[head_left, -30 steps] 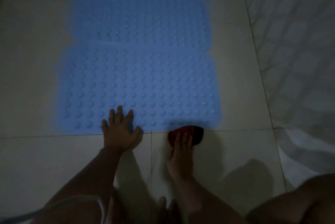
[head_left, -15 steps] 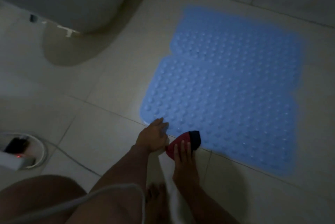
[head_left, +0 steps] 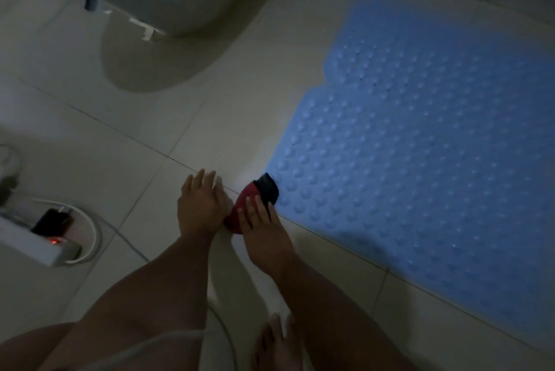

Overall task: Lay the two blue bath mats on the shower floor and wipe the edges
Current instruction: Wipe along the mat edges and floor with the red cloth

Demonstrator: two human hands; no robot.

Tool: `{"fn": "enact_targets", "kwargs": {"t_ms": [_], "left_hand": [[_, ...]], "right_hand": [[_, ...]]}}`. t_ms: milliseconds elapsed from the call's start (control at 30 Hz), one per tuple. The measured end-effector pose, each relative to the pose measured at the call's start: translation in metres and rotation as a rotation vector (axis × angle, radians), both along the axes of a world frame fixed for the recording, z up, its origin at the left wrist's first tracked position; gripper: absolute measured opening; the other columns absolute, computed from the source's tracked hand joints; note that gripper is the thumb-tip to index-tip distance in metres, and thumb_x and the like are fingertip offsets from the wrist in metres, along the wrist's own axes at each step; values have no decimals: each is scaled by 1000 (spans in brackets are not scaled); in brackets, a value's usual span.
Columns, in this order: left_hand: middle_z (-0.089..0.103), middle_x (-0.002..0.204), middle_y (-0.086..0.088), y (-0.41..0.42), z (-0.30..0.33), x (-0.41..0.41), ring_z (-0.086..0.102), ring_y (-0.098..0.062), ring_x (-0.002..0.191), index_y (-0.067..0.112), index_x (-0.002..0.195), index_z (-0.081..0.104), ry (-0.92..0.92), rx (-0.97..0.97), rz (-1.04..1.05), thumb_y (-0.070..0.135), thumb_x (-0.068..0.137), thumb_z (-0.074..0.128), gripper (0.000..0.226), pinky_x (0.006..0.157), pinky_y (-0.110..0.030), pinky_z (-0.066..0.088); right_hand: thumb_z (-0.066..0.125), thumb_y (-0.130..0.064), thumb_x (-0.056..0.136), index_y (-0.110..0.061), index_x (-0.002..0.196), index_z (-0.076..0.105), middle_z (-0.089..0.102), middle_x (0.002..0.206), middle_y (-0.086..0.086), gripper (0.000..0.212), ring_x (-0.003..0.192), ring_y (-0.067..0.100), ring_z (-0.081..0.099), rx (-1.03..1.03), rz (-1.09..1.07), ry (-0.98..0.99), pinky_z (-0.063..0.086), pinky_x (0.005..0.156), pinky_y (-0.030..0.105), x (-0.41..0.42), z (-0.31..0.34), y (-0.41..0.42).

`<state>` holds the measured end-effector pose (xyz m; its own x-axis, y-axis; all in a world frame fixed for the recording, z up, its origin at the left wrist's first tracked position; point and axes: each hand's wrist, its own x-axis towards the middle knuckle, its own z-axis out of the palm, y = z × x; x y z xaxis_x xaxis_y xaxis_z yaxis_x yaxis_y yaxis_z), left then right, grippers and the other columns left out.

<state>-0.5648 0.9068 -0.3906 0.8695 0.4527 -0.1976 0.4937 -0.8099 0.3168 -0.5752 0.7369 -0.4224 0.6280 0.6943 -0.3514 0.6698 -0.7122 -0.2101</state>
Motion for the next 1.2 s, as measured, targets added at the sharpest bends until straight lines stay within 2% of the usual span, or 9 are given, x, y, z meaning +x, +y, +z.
{"fn": "enact_targets", "kwargs": {"t_ms": [67, 267, 467, 600, 733, 833, 967, 1133, 1200], "left_hand": [[48, 154, -13, 8, -4, 0, 35, -37, 146, 13, 145, 53, -3, 0, 19, 33, 100, 33, 54, 110, -57, 41], [47, 154, -14, 7, -16, 23, 34, -38, 148, 11, 146, 51, -46, 54, -28, 34, 97, 31, 57, 107, -58, 44], [19, 169, -7, -43, -31, 75, 5, -29, 158, 15, 160, 26, 8, 37, -210, 44, 94, 17, 73, 125, -49, 15], [28, 166, -9, -66, -43, 120, 12, -33, 156, 15, 156, 38, -51, 14, -316, 52, 97, 23, 71, 124, -57, 19], [8, 169, -4, -80, -50, 158, -4, -28, 157, 21, 161, 20, -38, 10, -373, 62, 97, 16, 76, 128, -50, 2], [23, 168, -6, -73, -57, 170, 16, -28, 157, 19, 158, 35, -14, 60, -394, 70, 96, 18, 82, 126, -45, 17], [51, 153, -7, -64, -64, 173, 46, -29, 142, 18, 140, 62, -85, 167, -444, 73, 95, 29, 78, 110, -45, 44], [38, 161, -5, -66, -62, 176, 34, -28, 150, 23, 146, 54, -37, 101, -415, 77, 93, 28, 81, 115, -46, 38], [23, 168, -2, -62, -46, 183, 19, -25, 155, 25, 153, 43, 71, -10, -437, 77, 90, 36, 82, 120, -43, 30]], "right_hand": [[0, -27, 96, -5, 158, 18, 14, 164, 25, 68, 154, 42, 2, 29, 40, 4, 4, 123, 58, 18, -5, 16], [32, -23, 102, -9, 160, 6, 2, 168, 16, 65, 155, 35, -8, -74, 67, 9, -4, 123, 58, 123, 13, 49], [38, -22, 100, -13, 160, 7, -1, 169, 11, 69, 155, 31, -10, -74, -80, 47, -7, 123, 56, 219, 18, 35], [40, -27, 100, -13, 160, 8, -1, 169, 10, 69, 155, 29, -9, -76, -152, 51, -4, 123, 56, 274, 18, 18], [48, -24, 96, -13, 160, 10, 0, 169, 11, 74, 155, 30, -6, -28, -224, 37, -1, 124, 57, 312, 13, 10], [51, -18, 93, -13, 160, 11, 1, 168, 12, 77, 155, 32, -4, -12, -260, 8, 1, 124, 56, 335, 8, 7], [48, -15, 94, -10, 158, 15, 7, 167, 17, 72, 154, 38, 3, -19, -328, -67, 8, 124, 56, 371, 6, 0], [48, -2, 91, -14, 154, 32, 20, 165, 15, 66, 153, 34, 14, 7, -390, -15, 17, 123, 55, 401, 11, -10], [48, -1, 93, -14, 148, 45, 40, 155, 16, 57, 144, 35, 36, 36, -432, 52, 34, 117, 49, 401, 24, -6]]}}
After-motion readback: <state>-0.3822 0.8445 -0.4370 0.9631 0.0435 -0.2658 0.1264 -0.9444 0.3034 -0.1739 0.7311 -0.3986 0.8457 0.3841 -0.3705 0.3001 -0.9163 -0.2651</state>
